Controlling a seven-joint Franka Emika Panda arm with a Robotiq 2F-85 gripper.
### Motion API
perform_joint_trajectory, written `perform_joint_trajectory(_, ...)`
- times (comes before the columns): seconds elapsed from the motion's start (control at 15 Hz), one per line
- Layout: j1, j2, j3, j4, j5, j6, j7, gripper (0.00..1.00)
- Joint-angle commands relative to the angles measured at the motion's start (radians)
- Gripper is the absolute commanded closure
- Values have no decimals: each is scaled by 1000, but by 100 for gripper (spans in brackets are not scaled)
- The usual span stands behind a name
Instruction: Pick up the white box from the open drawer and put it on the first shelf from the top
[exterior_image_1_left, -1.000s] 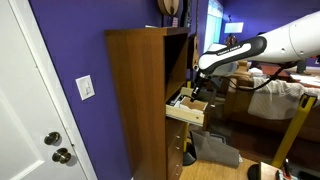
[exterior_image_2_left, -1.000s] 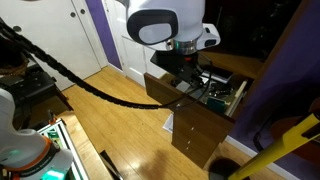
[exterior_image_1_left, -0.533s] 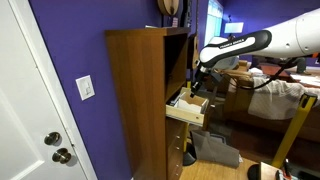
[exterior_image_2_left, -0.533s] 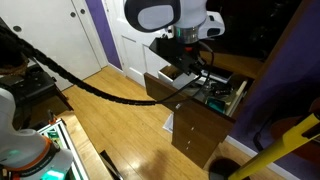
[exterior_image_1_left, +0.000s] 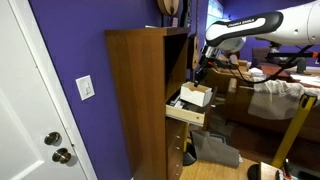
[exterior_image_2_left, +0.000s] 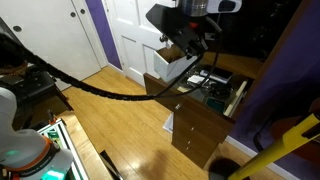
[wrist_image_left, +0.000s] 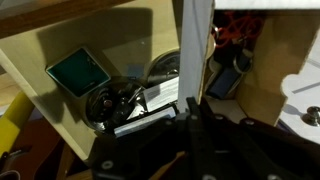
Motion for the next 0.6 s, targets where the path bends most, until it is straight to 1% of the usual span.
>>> perform_joint_trajectory(0.0, -37, 69, -16, 142, 61, -79, 144, 99)
perform_joint_trajectory(0.2, -52, 114, -15, 207, 80, -26, 281, 99)
perform_joint_trajectory(0.33, -63, 152, -10, 249, 114, 5, 364, 99)
perform_joint_trajectory(0.53, -71, 196, 1, 277, 174, 100, 469, 99)
